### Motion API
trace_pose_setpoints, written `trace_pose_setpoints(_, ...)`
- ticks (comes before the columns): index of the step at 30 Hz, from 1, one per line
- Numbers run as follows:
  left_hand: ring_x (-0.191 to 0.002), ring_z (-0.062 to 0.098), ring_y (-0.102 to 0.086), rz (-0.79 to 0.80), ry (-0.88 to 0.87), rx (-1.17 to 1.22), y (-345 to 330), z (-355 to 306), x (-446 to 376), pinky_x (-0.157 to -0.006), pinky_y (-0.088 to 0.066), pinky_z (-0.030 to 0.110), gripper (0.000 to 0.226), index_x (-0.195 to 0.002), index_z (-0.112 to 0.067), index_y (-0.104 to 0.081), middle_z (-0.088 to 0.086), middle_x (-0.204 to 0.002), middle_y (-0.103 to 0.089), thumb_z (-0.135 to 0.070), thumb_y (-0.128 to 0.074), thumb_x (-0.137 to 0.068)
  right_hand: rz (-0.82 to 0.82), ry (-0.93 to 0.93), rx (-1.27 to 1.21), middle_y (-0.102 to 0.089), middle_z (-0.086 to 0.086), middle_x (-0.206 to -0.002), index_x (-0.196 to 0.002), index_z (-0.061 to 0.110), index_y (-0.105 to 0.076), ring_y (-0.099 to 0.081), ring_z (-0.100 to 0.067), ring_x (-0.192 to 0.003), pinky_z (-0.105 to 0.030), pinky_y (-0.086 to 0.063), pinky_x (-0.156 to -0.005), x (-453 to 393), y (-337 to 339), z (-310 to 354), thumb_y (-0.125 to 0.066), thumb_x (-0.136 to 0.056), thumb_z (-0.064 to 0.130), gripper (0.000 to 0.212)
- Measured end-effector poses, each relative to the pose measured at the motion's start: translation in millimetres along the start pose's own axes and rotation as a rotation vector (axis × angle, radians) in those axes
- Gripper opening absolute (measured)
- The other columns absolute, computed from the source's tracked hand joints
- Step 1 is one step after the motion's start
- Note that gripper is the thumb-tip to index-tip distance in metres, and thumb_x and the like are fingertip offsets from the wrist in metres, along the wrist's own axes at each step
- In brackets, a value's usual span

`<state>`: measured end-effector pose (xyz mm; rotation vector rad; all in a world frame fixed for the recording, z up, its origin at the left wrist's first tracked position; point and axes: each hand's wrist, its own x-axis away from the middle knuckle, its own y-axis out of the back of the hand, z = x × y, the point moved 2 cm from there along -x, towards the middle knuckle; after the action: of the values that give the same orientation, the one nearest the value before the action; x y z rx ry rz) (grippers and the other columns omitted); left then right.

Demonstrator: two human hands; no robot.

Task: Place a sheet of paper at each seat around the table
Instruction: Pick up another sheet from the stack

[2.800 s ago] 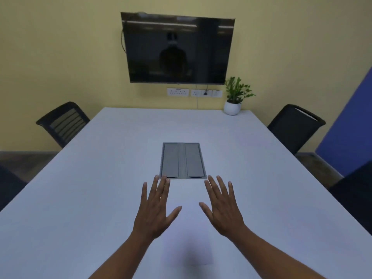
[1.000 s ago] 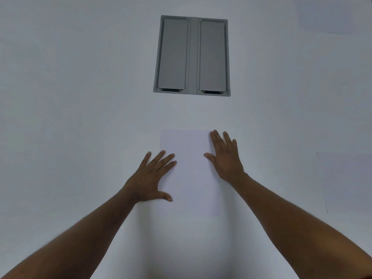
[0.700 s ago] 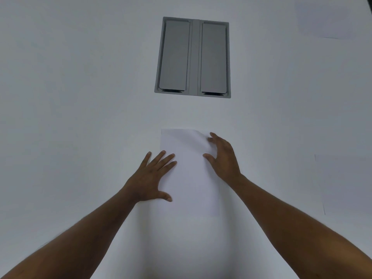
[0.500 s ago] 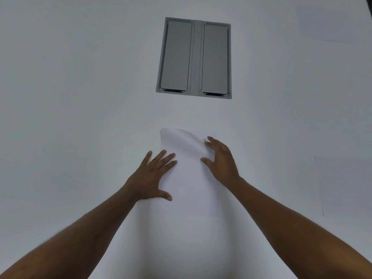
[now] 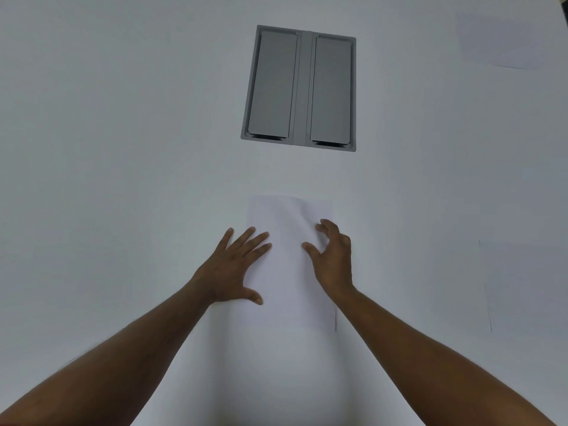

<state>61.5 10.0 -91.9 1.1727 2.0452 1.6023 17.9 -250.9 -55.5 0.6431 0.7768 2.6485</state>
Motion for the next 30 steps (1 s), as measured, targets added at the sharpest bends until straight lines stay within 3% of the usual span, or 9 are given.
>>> trace_pose_setpoints(3,-0.169,0.021,0.006,0.000,-0.002,-0.018,0.4,-0.2,-0.1,-0.134,0.001,0.060,0.133,-0.173,-0.023,-0.022,-0.007,-0.182,-0.004,-0.103,-0.051,-0.071,-0.078,-0.121,-0.123,-0.061,0.004,-0.139,-0.141,0.024,-0.056,-0.054,-0.021,-0.130,-0.036,-0.050,-0.107,4.6,0.2,2.7,-0.088,-0.087,0.019,0.063)
trace_pose_setpoints(7,-0.169,0.022,0.004,-0.015,-0.005,-0.019,-0.3,-0.2,0.0,-0.134,0.000,0.061,0.133,-0.172,-0.023,-0.023,-0.007,-0.182,-0.004,-0.103,-0.053,-0.070,-0.179,-0.362,-0.315,-0.057,0.002,-0.134,-0.140,0.020,-0.056,-0.059,-0.017,-0.120,-0.030,-0.049,-0.097,13.1,7.6,4.9,-0.096,-0.077,0.024,0.075)
trace_pose_setpoints(10,-0.169,0.023,0.000,-0.037,-0.015,-0.030,-1.9,0.4,0.0,-0.134,-0.003,0.062,0.133,-0.172,-0.022,-0.025,-0.006,-0.182,-0.007,-0.103,-0.053,-0.070,-0.212,-0.470,-0.419,-0.060,0.006,-0.117,-0.139,0.021,-0.054,-0.061,-0.018,-0.112,-0.033,-0.049,-0.096,19.7,12.4,-0.5,-0.098,-0.076,0.024,0.076)
trace_pose_setpoints(17,-0.169,0.021,0.007,0.018,-0.005,-0.033,3.7,-1.1,1.3,-0.134,0.003,0.060,0.129,-0.173,-0.024,-0.018,-0.007,-0.182,0.002,-0.102,-0.048,-0.075,-0.048,-0.469,-0.405,-0.064,0.002,-0.088,-0.103,0.006,-0.073,-0.061,-0.019,-0.085,-0.030,-0.050,-0.084,19.0,23.4,-20.1,-0.095,-0.079,0.018,0.034)
trace_pose_setpoints(19,-0.168,0.015,0.012,0.037,0.011,0.005,8.3,-4.6,2.9,-0.135,0.002,0.059,0.120,-0.174,-0.027,-0.013,-0.010,-0.182,0.009,-0.099,-0.044,-0.083,-0.005,-0.424,-0.394,-0.077,0.005,-0.087,-0.095,0.015,-0.077,-0.073,-0.019,-0.088,-0.032,-0.058,-0.089,18.3,28.3,-22.0,-0.091,-0.083,0.012,0.019)
trace_pose_setpoints(21,-0.168,0.011,0.008,-0.045,0.049,0.100,14.1,-9.3,5.9,-0.135,-0.006,0.057,0.107,-0.174,-0.028,-0.015,-0.012,-0.182,0.005,-0.092,-0.041,-0.092,0.024,-0.391,-0.401,-0.084,0.004,-0.096,-0.102,0.019,-0.080,-0.080,-0.021,-0.097,-0.041,-0.062,-0.097,17.0,33.3,-21.9,-0.088,-0.085,0.010,0.021)
trace_pose_setpoints(25,-0.162,0.005,-0.024,-0.339,0.359,0.456,39.4,-17.3,9.8,-0.129,-0.028,0.036,0.078,-0.166,-0.026,-0.039,-0.015,-0.178,-0.021,-0.065,-0.059,-0.102,0.076,-0.354,-0.499,-0.085,-0.005,-0.102,-0.113,0.015,-0.077,-0.081,-0.027,-0.098,-0.043,-0.064,-0.094,17.9,46.0,-13.3,-0.082,-0.090,0.005,0.025)
trace_pose_setpoints(28,-0.144,0.012,-0.052,-0.517,0.613,0.772,64.8,-24.0,5.8,-0.116,-0.048,0.036,0.064,-0.153,-0.024,-0.055,-0.009,-0.161,-0.050,-0.053,-0.072,-0.098,0.098,-0.344,-0.593,-0.084,-0.009,-0.107,-0.121,0.011,-0.072,-0.079,-0.021,-0.089,-0.025,-0.061,-0.066,23.7,57.5,-6.6,-0.081,-0.093,0.007,0.030)
trace_pose_setpoints(30,-0.128,0.013,-0.062,-0.547,0.748,1.004,79.4,-26.6,3.2,-0.103,-0.052,0.029,0.065,-0.151,-0.024,-0.057,-0.007,-0.147,-0.061,-0.050,-0.078,-0.095,0.105,-0.358,-0.676,-0.084,-0.006,-0.104,-0.121,0.014,-0.069,-0.079,-0.015,-0.083,-0.020,-0.057,-0.061,30.8,63.3,-2.0,-0.081,-0.093,0.007,0.032)
